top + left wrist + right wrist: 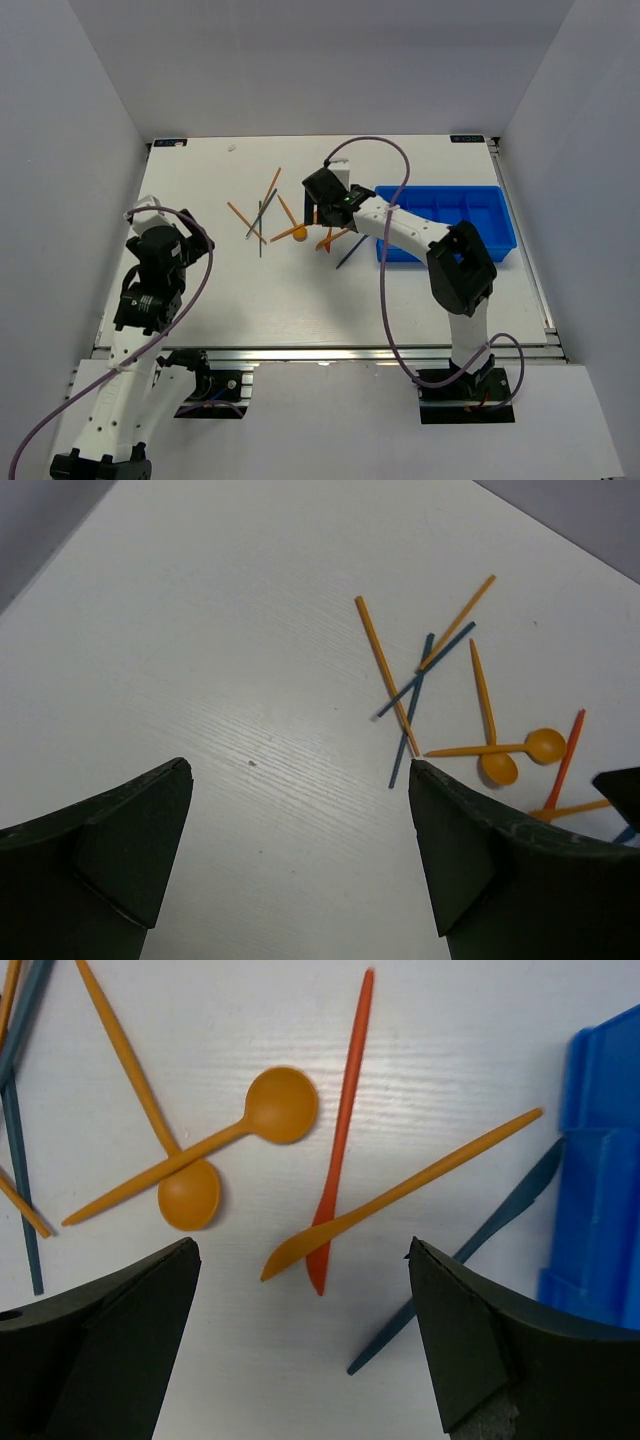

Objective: Sort the eating utensils into containers

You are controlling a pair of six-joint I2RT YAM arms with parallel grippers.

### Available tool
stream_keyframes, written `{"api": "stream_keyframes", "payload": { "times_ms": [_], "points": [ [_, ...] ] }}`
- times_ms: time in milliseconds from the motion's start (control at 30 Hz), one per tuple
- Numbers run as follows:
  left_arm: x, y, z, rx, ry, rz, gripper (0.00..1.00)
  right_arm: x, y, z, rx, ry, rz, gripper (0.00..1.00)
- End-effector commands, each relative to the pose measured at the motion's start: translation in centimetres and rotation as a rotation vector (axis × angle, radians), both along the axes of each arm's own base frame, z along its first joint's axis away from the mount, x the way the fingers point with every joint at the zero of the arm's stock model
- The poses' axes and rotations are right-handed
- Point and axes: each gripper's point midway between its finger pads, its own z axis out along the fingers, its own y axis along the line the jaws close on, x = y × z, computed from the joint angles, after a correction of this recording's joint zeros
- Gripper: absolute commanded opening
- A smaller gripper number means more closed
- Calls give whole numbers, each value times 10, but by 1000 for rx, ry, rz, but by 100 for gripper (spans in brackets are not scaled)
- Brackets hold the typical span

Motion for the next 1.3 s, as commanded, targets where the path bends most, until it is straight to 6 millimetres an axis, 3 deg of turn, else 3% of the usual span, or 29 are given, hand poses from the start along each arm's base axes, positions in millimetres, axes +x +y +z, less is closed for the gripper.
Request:
{"api": "stream_keyframes", "payload": {
  "times_ms": [0,33,67,133,167,200,267,300,367,400,433,500,533,633,767,833,867,900,1000,1033,1267],
  "points": [
    [16,-28,-5,-21,5,-158,98,-1,6,9,31,-10,-98,89],
    [20,-36,-9,-30,26,-200,98,-5,18,5,88,2,-50,89],
    [25,-46,-7,-71,37,-235,98,-7,18,4,96,7,-45,89],
    [38,-62,-28,-117,132,-286,98,-16,10,2,88,16,-41,89],
    [45,-76,-24,-158,138,-327,98,-16,9,5,102,3,-36,89],
    [54,-81,-36,-167,187,-323,98,-18,8,14,123,-13,-23,88],
    [64,-92,-36,-178,194,-319,98,-26,-5,11,97,-4,-34,88],
    [74,-94,-25,-164,171,-304,98,-27,-13,21,97,-29,-64,87],
    [85,-118,-36,-140,230,-354,98,-37,-32,14,60,-19,-96,87],
    [88,-128,-37,-129,250,-378,98,-41,-39,26,77,-42,-102,86],
    [94,-153,-42,-114,279,-438,98,-45,-46,27,74,-44,-105,86],
    [99,-179,-48,-85,313,-512,98,-61,-71,32,67,-57,-128,85],
    [103,-207,-55,-60,338,-577,98,-66,-79,34,70,-64,-132,85],
    [105,-248,-68,15,386,-706,98,-91,-106,43,100,-92,-123,84],
    [128,-306,-78,31,361,-938,98,-117,-141,55,132,-119,-128,82],
    [140,-318,-106,51,398,-969,92,-127,-155,70,152,-156,-121,80],
    [151,-328,-98,81,376,-1000,88,-133,-163,72,139,-153,-120,79],
    [150,-330,-125,106,447,-1011,84,-138,-169,82,149,-173,-115,79],
    [159,-348,-131,167,442,-1076,72,-150,-182,89,139,-182,-100,78],
    [159,-352,-143,183,465,-1089,70,-152,-183,91,143,-183,-93,78],
    [164,-363,-159,245,497,-1151,66,-161,-181,83,147,-165,-40,78]
  ]
}}
